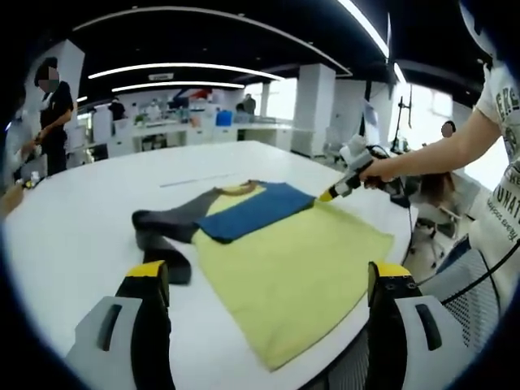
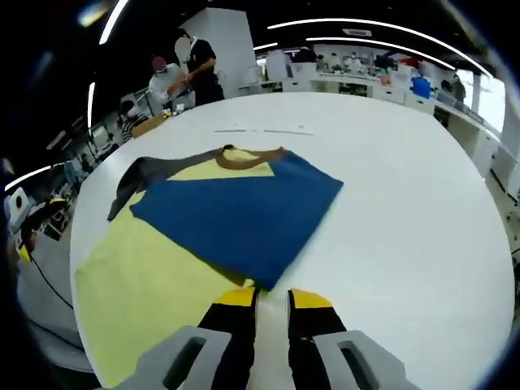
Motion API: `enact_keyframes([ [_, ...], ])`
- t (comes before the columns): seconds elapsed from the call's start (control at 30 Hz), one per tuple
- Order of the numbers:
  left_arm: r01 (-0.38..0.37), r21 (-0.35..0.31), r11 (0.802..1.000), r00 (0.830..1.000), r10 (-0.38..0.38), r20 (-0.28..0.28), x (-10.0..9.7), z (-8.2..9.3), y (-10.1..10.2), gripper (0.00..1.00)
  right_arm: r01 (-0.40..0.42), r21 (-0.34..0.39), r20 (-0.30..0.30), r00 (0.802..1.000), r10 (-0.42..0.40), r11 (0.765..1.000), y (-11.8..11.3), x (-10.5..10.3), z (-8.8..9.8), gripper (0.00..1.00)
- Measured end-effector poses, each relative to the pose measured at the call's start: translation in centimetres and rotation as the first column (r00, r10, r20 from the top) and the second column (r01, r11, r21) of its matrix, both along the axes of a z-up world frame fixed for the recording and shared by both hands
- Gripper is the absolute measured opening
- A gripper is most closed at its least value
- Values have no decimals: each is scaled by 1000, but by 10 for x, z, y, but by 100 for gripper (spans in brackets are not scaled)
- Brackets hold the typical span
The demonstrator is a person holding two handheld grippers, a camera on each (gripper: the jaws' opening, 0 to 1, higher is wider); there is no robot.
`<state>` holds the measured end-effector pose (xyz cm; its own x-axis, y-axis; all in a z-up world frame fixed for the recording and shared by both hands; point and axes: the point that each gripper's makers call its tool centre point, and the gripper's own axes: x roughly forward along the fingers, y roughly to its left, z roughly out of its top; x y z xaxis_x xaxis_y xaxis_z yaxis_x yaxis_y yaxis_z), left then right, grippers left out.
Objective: Fold the garment on the visible template until the final outline fits inside the template.
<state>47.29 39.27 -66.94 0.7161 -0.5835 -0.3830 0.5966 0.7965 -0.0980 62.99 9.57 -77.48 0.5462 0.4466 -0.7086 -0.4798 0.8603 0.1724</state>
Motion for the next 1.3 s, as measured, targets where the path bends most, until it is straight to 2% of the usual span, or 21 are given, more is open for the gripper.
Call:
enact_keyframes([
  [0.17,-6,-3,1000,1000,6,6,-1,3,-2,98,-12,-21,11,1000,12,1000,6,2,-3,0],
  [0.7,-13,-6,1000,1000,13,10,1,2,4,99,-21,-180,55,998,31,983,-14,5,-2,0],
  [1.3,-34,19,999,999,34,-3,7,-3,9,98,17,-214,50,999,-7,977,-32,7,-3,0],
])
